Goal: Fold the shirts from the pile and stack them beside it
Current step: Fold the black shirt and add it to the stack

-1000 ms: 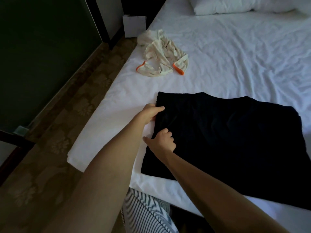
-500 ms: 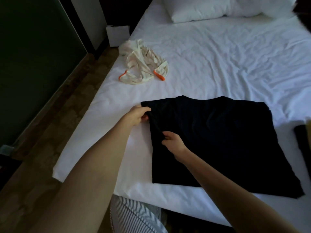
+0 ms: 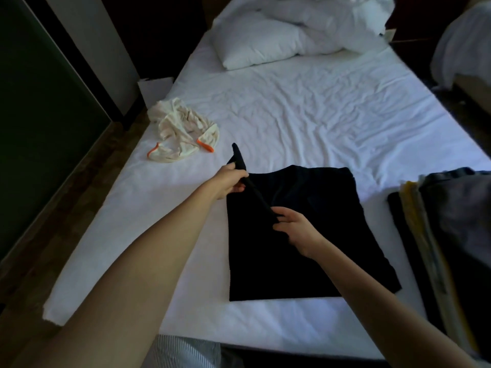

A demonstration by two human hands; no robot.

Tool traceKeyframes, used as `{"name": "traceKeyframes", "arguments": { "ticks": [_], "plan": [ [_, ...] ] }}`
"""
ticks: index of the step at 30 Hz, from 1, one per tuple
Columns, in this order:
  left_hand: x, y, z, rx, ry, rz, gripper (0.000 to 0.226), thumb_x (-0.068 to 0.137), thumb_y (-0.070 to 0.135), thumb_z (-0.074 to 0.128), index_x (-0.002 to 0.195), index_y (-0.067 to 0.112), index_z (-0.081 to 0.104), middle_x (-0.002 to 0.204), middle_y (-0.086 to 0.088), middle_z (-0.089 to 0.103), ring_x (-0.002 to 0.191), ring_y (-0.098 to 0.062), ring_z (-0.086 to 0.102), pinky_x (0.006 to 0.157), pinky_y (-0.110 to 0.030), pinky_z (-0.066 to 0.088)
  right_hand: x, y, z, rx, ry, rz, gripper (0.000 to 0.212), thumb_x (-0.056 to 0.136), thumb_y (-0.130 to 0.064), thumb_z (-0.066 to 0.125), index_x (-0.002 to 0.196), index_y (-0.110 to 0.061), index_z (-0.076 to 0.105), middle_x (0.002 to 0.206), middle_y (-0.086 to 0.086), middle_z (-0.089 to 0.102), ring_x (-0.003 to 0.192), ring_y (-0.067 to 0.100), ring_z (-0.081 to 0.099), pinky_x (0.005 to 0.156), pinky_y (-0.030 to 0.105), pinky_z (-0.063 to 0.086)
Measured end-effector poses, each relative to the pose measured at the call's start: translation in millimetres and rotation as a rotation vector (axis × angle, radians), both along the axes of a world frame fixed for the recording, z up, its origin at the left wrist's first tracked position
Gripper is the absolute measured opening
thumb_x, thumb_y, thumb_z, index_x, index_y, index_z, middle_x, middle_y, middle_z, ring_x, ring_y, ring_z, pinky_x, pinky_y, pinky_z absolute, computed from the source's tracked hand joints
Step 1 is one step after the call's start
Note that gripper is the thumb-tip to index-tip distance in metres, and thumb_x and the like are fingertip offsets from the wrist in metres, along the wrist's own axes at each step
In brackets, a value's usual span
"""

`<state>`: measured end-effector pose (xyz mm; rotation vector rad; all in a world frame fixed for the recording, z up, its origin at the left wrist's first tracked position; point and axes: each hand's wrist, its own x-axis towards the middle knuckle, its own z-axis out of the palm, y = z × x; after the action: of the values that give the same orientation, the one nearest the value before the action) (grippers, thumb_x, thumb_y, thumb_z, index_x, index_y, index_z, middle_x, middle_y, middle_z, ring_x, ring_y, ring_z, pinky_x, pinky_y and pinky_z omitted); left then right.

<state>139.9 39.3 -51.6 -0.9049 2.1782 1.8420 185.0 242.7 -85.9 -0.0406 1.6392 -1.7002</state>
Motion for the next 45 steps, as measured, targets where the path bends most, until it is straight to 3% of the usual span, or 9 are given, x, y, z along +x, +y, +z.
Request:
{"name": "traceKeyframes", "arguments": {
  "ticks": [13, 19, 22, 24, 27, 30, 33, 39, 45],
  "plan": [
    [-84, 189, -44, -0.158, -0.064, -0.126, 0.028, 0.088, 0.007, 0.048, 0.116, 0.005, 0.051, 0.093, -0.009, 0.056, 0.064, -0.015, 0.055, 0.049, -0.022, 0.047, -40, 158, -28, -0.013, -0.121, -0.216, 0.032, 0.092, 0.010, 0.043, 0.105, -0.014, 0.060, 0.093, 0.009, 0.067, 0.077, 0.021, 0.063, 0.065, 0.027, 0.051],
    [-94, 232, -59, -0.298, 0.002, -0.127, 0.043, 0.085, 0.014, 0.050, 0.127, 0.007, 0.044, 0.113, -0.015, 0.060, 0.095, -0.032, 0.062, 0.079, -0.034, 0.053, -39, 189, -39, 0.003, -0.136, -0.306, 0.032, 0.093, 0.005, 0.045, 0.114, -0.015, 0.060, 0.108, 0.013, 0.064, 0.089, 0.026, 0.064, 0.072, 0.033, 0.053],
    [-88, 239, -67, -0.060, 0.044, -0.158, 0.060, 0.091, 0.016, 0.052, 0.145, 0.015, 0.026, 0.112, -0.013, 0.059, 0.083, -0.023, 0.061, 0.071, -0.031, 0.053, -32, 190, -42, 0.096, -0.075, -0.364, 0.027, 0.092, 0.002, 0.048, 0.101, -0.019, 0.061, 0.106, 0.009, 0.063, 0.089, 0.022, 0.063, 0.078, 0.035, 0.051],
    [-79, 238, -69, 0.051, 0.083, -0.232, 0.063, 0.096, 0.018, 0.050, 0.150, 0.011, 0.018, 0.104, -0.008, 0.058, 0.074, -0.011, 0.055, 0.065, -0.022, 0.048, -28, 189, -44, 0.209, 0.000, -0.409, 0.023, 0.091, 0.000, 0.051, 0.107, -0.013, 0.060, 0.112, 0.014, 0.062, 0.086, 0.019, 0.060, 0.073, 0.029, 0.049],
    [-57, 220, -70, -0.110, 0.257, -0.217, 0.045, 0.097, 0.012, 0.047, 0.141, 0.009, 0.039, 0.110, -0.006, 0.061, 0.088, -0.011, 0.056, 0.086, -0.026, 0.049, -21, 184, -42, 0.448, 0.212, -0.442, 0.039, 0.093, -0.011, 0.053, 0.131, -0.007, 0.048, 0.113, 0.013, 0.060, 0.087, 0.022, 0.060, 0.065, 0.029, 0.045],
    [-22, 187, -77, -0.420, 0.447, -0.218, 0.040, 0.096, 0.007, 0.044, 0.136, 0.011, 0.047, 0.122, -0.004, 0.059, 0.110, -0.015, 0.054, 0.095, -0.022, 0.040, -19, 170, -41, 0.836, 0.826, -0.328, 0.045, 0.091, -0.022, 0.052, 0.133, -0.005, 0.047, 0.131, 0.014, 0.053, 0.117, 0.033, 0.053, 0.090, 0.041, 0.045],
    [0, 151, -87, -0.751, 0.521, -0.355, 0.041, 0.096, 0.010, 0.044, 0.137, 0.009, 0.048, 0.134, -0.007, 0.054, 0.126, -0.019, 0.047, 0.104, -0.023, 0.033, -36, 140, -41, 0.854, 1.232, -0.122, 0.045, 0.087, -0.029, 0.041, 0.121, -0.006, 0.060, 0.124, 0.014, 0.060, 0.117, 0.035, 0.055, 0.095, 0.045, 0.044],
    [-23, 126, -92, -1.136, 0.347, -0.639, 0.062, 0.093, 0.043, 0.014, 0.150, 0.022, 0.026, 0.156, -0.005, 0.024, 0.146, -0.022, 0.016, 0.116, -0.039, 0.009, -98, 85, -50, 1.015, 1.145, 0.352, 0.069, 0.089, -0.052, 0.005, 0.148, -0.024, 0.026, 0.157, 0.002, 0.019, 0.146, 0.027, 0.009, 0.114, 0.037, -0.005],
    [-48, 104, -129, -1.076, -0.110, -0.584, 0.052, 0.098, 0.054, 0.018, 0.147, 0.049, -0.001, 0.160, 0.012, -0.005, 0.146, -0.021, -0.010, 0.111, -0.063, -0.001, -135, 98, -92, 1.211, 0.955, 0.319, 0.060, 0.090, -0.061, 0.004, 0.148, -0.044, 0.010, 0.157, -0.017, 0.007, 0.146, 0.021, -0.004, 0.114, 0.049, -0.003]
  ]
}}
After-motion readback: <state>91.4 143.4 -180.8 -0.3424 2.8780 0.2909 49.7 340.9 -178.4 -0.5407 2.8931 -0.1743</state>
